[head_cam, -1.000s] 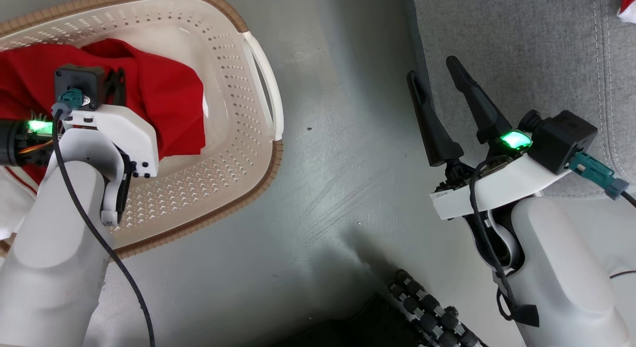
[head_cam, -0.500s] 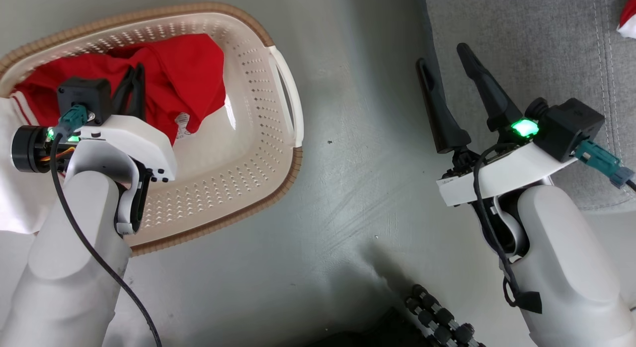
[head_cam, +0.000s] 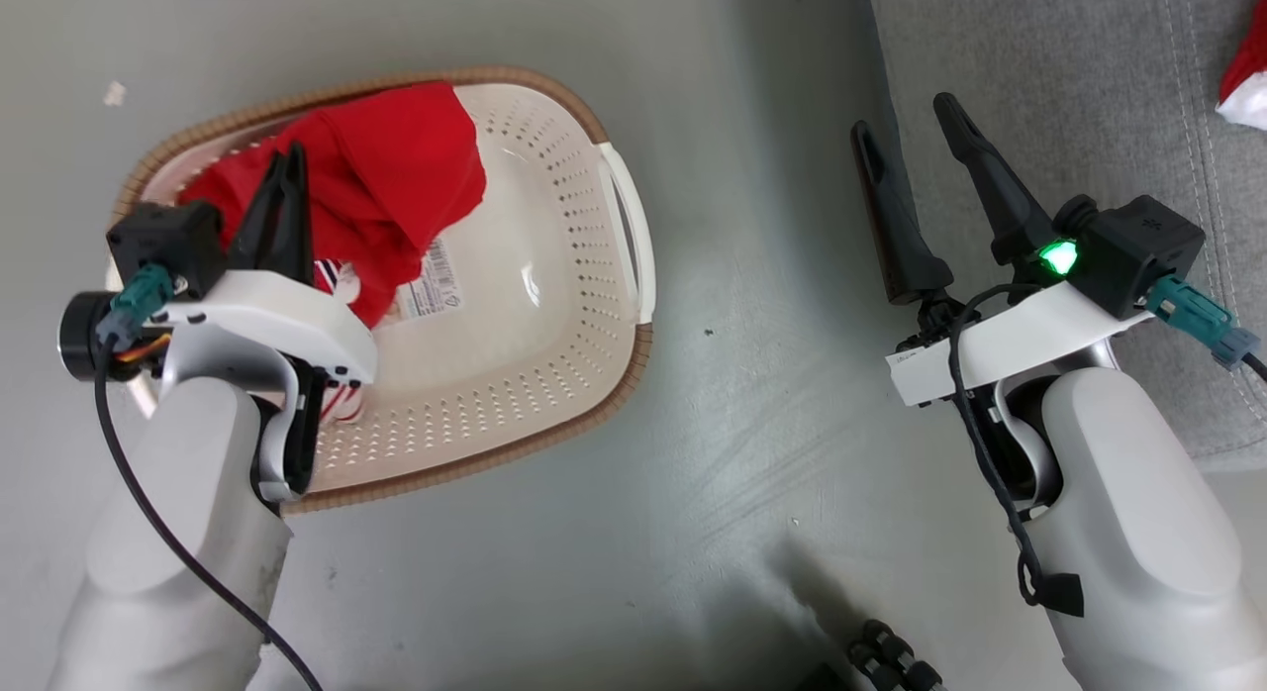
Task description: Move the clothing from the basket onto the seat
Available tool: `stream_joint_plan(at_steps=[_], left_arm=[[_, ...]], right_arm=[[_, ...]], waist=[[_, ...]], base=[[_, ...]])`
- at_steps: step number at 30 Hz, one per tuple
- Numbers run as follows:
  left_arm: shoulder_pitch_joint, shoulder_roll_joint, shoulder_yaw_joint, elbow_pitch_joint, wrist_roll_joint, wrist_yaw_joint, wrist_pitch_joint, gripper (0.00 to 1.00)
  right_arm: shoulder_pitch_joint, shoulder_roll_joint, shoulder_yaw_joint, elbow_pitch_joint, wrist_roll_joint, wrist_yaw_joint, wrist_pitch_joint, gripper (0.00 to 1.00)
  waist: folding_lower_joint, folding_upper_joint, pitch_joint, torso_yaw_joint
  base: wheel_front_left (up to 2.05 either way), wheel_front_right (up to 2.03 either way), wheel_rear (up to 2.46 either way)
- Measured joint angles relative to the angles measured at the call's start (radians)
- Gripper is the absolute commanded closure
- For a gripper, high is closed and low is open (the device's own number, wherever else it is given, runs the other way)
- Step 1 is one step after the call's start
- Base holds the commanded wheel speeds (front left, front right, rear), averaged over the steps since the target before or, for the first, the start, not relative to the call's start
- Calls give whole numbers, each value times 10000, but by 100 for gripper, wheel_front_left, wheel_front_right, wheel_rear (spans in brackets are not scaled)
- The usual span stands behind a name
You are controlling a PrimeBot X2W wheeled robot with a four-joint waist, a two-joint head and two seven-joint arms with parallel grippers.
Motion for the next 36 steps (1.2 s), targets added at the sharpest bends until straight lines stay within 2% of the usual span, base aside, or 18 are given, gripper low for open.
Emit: stream_joint_plan(at_steps=[13,36], left_arm=[[810,-497,33,-63,-422,-349,-685,100],[2225,-727,-75,-92,-786,-646,-1032,100]], right_arm=[[545,-10,-462,485,-431,0,0,0],[2350,-10,-1051,1043,-1208,0,0,0]], waist=[[0,0,-1442,687],[0,0,-4359,1682]], base=[[0,0,0],[0,0,0]])
